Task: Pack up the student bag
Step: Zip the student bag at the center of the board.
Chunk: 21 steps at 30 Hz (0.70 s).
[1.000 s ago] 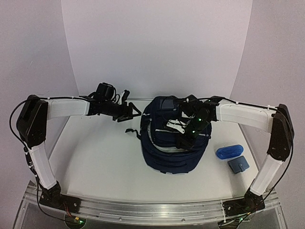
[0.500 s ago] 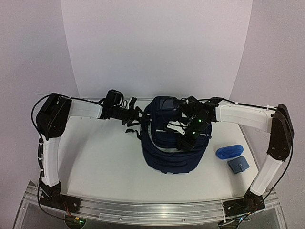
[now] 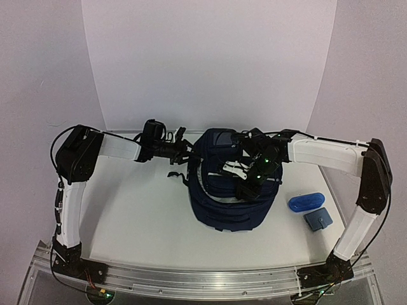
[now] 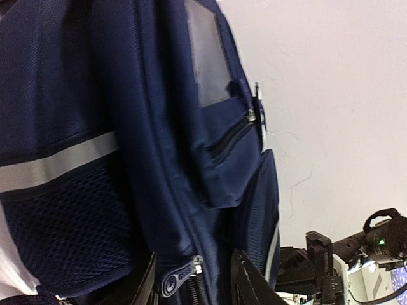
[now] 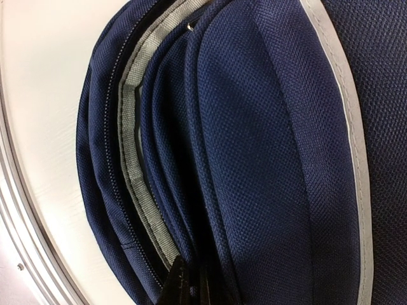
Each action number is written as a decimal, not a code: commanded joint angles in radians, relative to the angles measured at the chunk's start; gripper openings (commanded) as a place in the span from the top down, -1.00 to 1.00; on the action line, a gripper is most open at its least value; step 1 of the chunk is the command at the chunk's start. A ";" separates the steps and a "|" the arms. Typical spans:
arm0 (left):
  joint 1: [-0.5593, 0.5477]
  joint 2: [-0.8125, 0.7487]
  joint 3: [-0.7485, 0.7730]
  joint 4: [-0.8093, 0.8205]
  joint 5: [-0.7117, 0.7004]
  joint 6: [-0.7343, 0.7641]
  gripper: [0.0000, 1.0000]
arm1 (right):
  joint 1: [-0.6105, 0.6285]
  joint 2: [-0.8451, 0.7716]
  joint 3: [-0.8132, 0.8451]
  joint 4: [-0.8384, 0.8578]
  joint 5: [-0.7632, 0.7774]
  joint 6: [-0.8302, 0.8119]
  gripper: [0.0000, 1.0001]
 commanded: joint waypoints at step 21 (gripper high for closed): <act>-0.023 -0.161 -0.105 -0.027 -0.070 0.147 1.00 | -0.017 0.018 0.036 -0.052 -0.001 0.063 0.85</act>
